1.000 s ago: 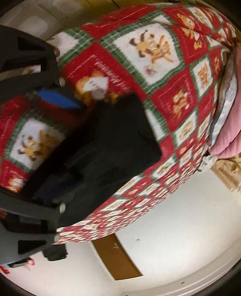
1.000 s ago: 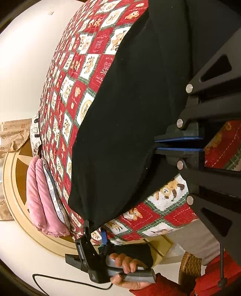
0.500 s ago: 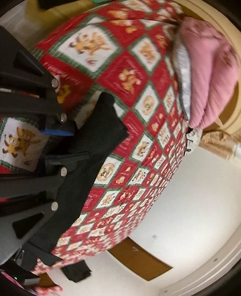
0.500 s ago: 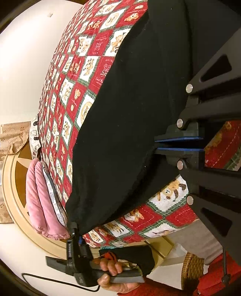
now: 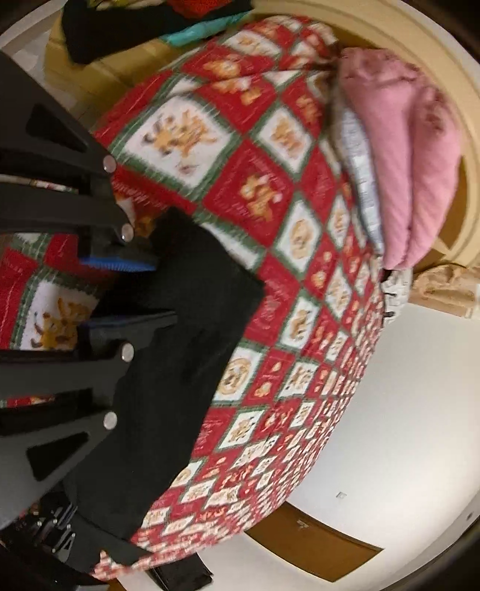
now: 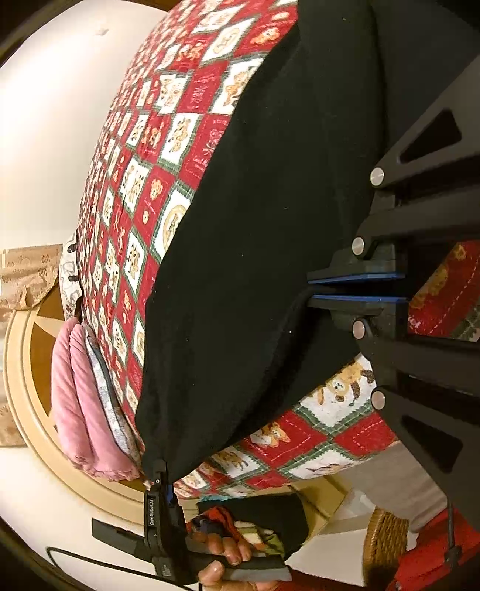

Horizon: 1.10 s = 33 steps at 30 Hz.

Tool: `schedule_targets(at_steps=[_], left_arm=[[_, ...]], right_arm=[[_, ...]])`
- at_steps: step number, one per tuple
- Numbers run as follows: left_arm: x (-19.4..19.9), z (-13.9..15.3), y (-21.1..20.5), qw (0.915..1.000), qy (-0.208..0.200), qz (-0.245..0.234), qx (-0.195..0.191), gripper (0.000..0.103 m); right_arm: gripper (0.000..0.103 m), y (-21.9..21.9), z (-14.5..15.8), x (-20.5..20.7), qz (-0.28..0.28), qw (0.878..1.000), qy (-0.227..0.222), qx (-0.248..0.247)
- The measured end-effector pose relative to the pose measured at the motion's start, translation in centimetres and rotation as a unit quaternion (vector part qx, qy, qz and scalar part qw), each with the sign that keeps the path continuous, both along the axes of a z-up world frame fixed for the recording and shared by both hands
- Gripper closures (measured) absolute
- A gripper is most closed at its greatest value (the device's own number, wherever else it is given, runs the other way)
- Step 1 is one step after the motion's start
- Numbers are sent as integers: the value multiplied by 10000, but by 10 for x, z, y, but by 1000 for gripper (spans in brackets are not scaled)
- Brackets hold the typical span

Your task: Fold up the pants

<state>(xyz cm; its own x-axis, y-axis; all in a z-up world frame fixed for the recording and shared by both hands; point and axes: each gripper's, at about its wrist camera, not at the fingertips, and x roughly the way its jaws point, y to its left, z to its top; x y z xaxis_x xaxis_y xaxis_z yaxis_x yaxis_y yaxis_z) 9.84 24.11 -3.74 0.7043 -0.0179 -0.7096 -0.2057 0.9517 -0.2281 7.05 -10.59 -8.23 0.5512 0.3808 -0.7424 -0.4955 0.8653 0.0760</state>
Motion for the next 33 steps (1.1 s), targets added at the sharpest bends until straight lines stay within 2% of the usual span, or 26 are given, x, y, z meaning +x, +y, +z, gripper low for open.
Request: schedule_targets(at_steps=[1,5,7,8,10,13,16,21,25,28,30,32,33], left_arm=[[4,3,0,9999,-36,19,115,71],[22,6,7,9994,-114,103,323,70],[32,5,15,9988,-107,285,395,80],[35,4,18,9990,-107,296,311,88],[40,-3,25,9996,-1,286,48,88],[37,-18,26,9990,295,331,35,88],[16,-26,30,9985,299,453,-28,88],[-12,-37,34,9969,313,471,-553,87],[-7,-45,34,9939,308,344,-1004,78],[-2,-48,38,9875,258,446,-1492,56],[0,-48,36,9879,246,522,-1436,53],[0,-49,34,9885,256,532,-1394,52],[0,-50,34,9882,286,561,-1399,51]], right_arm=[[97,-1,0,0,-20,10000,15,56],[97,-2,-1,0,-47,9999,26,143],[97,-2,-2,0,-54,9999,22,138],[97,-2,-2,0,-59,9999,20,136],[97,-2,-2,0,-64,9999,14,128],[97,-1,-1,0,-42,10000,-12,80],[97,3,2,-2,24,9999,-88,-75],[97,8,4,-2,42,9992,-267,-309],[95,5,8,-1,-149,9993,-314,-150],[94,3,13,-7,-180,9989,-424,-46],[91,0,17,-9,-179,9988,-464,43],[82,-2,19,-11,-177,9987,-447,162],[69,-3,20,-11,-193,9987,-439,199]])
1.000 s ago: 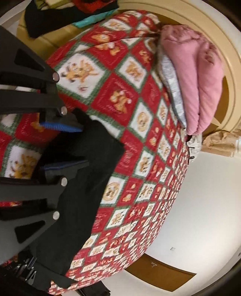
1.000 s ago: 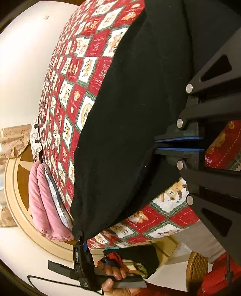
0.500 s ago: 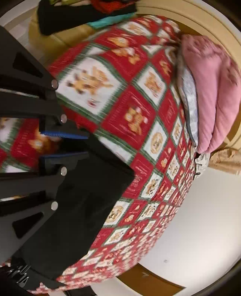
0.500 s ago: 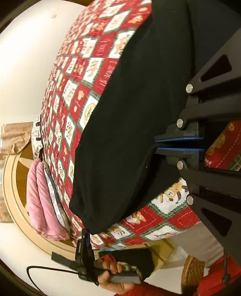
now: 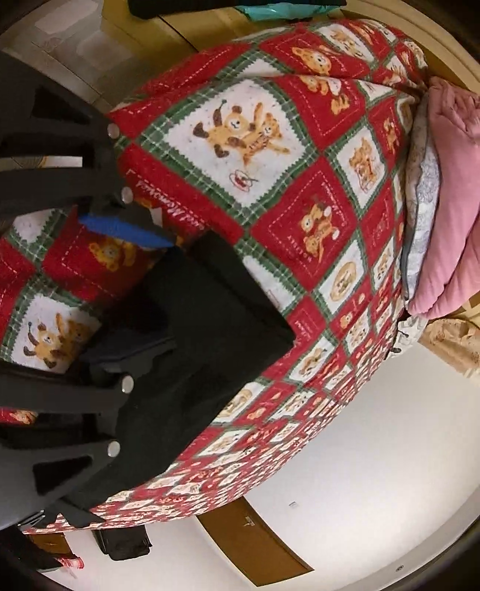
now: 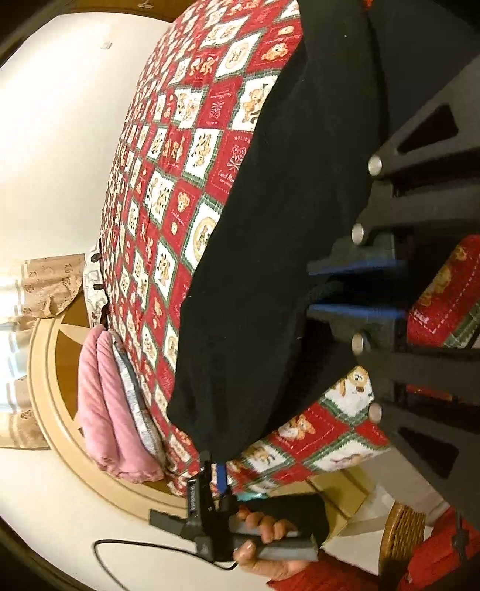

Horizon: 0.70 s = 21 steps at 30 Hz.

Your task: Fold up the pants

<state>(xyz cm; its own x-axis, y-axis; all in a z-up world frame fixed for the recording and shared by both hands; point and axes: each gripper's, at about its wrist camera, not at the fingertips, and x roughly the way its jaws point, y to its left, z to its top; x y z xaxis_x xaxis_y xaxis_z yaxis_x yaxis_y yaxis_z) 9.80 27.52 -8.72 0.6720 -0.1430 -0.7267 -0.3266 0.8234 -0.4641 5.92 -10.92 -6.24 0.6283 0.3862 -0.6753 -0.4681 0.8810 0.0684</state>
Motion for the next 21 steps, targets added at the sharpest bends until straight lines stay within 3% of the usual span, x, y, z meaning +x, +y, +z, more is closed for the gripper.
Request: schedule_targets(at_steps=[1,2,7,11,14,21], left_arm=[[-1,-1,0,10000,26,37,-14,48],[-1,-2,0,10000,54,79,-15,46],[2,-6,3,9998,22,210,-53,47],[6,-1,0,9995,-130,289,23,76],[4,7,-7,9987,-246,269,358,82],[3,26,-29,9906,-157,77,1357,86]], right_arm=[[58,0,0,-1,-16,10000,-11,-4],[56,-1,0,-1,-38,10000,-35,-16],[56,-5,1,1,-97,9999,-49,63],[56,-9,2,3,-215,9997,-39,112],[56,-14,2,5,-310,9993,6,200],[56,-14,-4,10,-202,9997,130,86]])
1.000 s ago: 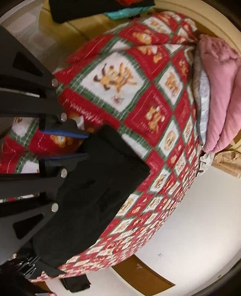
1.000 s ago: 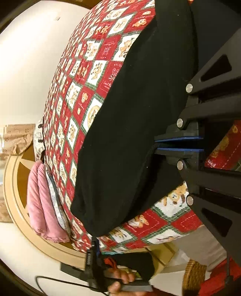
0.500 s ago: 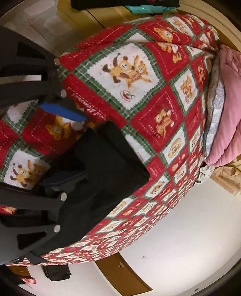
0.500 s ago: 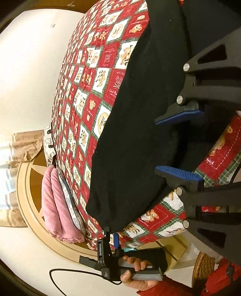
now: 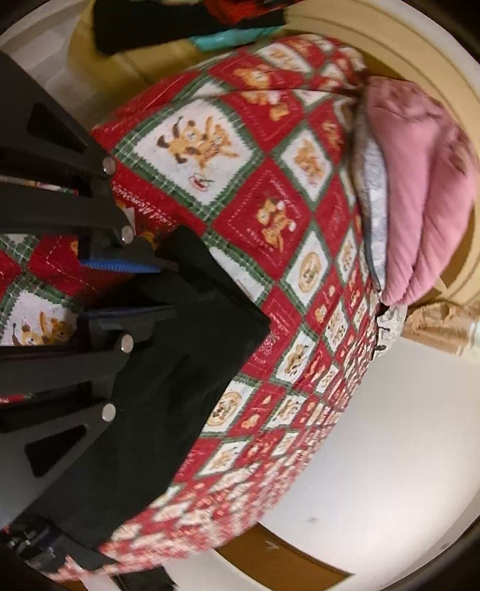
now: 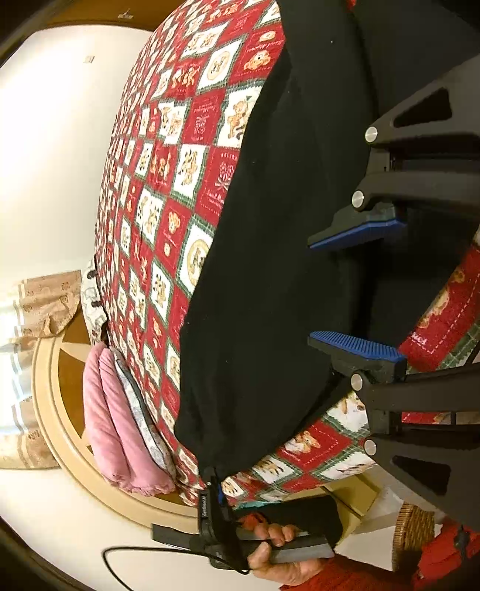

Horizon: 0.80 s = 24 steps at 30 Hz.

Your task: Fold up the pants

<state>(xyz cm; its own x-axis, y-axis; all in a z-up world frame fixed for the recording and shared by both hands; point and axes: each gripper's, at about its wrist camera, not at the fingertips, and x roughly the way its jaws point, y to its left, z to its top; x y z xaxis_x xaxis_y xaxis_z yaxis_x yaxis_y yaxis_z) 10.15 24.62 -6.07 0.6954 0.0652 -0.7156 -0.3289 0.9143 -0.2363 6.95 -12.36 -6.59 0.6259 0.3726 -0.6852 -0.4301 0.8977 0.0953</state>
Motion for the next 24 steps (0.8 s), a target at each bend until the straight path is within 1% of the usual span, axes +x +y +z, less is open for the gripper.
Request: schedule_targets(at_steps=[2,4,6,8,10,12,16,18,21,22,23,24], left_arm=[[2,6,-6,9996,116,-65,255,86],[2,9,-7,9992,193,-88,343,86],[0,11,-3,9996,189,-80,216,86],[0,17,1,9999,91,-106,17,86],[0,24,2,9998,-15,-141,-152,86],[3,29,5,9992,-134,-206,-309,86],[13,30,6,9986,-162,-263,-420,87],[16,27,5,9987,-125,-257,-416,86],[17,24,4,9989,-94,-244,-397,86],[18,23,4,9989,-74,-246,-386,86],[18,22,5,9990,-55,-250,-374,86],[20,22,5,9990,-45,-258,-350,86]], right_arm=[[56,4,1,-4,140,9999,-60,-63],[56,11,3,-9,371,9991,-145,-109],[56,20,2,-14,586,9978,-205,-252],[56,30,-2,-20,765,9955,-280,-479],[56,33,-5,-21,848,9943,-302,-564],[56,33,-7,-18,793,9946,-297,-596],[56,32,-12,-14,795,9935,-149,-798],[56,32,-13,-15,856,9910,-219,-1002],[56,39,-18,-11,899,9820,-439,-1604],[56,39,-18,-8,908,9814,-472,-1627],[60,39,-18,-3,887,9823,-475,-1577],[81,40,-17,2,841,9836,-447,-1529]])
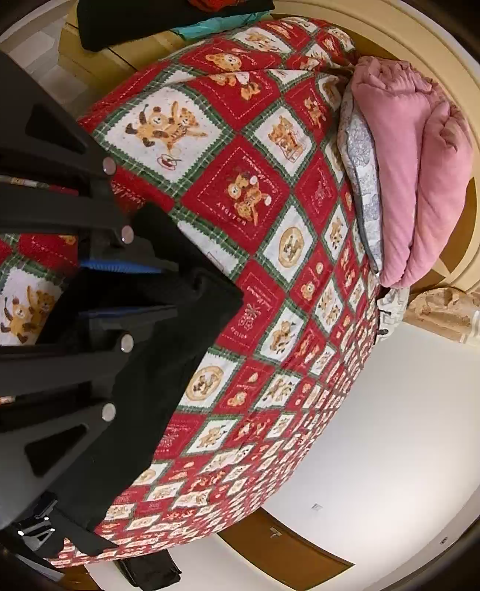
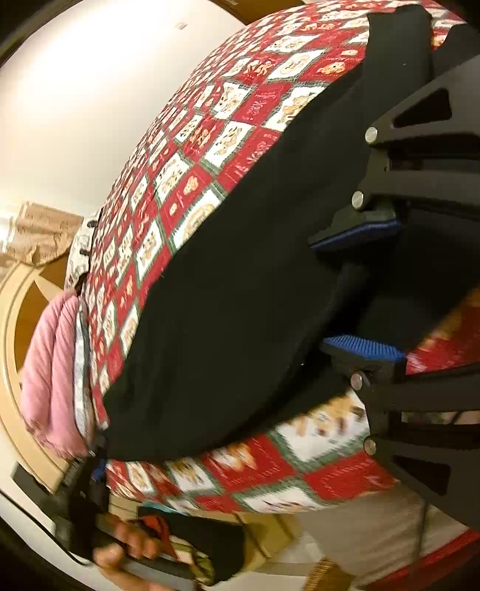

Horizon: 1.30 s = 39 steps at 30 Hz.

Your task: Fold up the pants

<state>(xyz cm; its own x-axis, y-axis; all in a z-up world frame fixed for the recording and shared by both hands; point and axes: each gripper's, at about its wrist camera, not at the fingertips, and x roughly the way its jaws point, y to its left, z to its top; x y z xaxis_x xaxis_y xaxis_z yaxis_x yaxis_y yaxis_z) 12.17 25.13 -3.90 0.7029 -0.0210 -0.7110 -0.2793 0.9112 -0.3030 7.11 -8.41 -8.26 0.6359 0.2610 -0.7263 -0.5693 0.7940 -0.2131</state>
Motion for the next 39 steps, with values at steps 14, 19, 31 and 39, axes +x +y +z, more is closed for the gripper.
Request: schedule_targets(at_steps=[14,19,31,39], left_arm=[[22,-34,27,9986,269,-26,457,86],[11,-42,44,9999,76,141,-6,81],[-1,11,7,9919,-292,410,1168,66],[27,-27,-60,9950,-10,-321,941,66]], right_arm=[[97,42,-5,-18,375,9975,505,320],[93,44,-6,-18,422,9970,472,447],[47,7,60,17,572,9590,1236,2484],[47,-1,36,139,-274,9519,1377,2724]])
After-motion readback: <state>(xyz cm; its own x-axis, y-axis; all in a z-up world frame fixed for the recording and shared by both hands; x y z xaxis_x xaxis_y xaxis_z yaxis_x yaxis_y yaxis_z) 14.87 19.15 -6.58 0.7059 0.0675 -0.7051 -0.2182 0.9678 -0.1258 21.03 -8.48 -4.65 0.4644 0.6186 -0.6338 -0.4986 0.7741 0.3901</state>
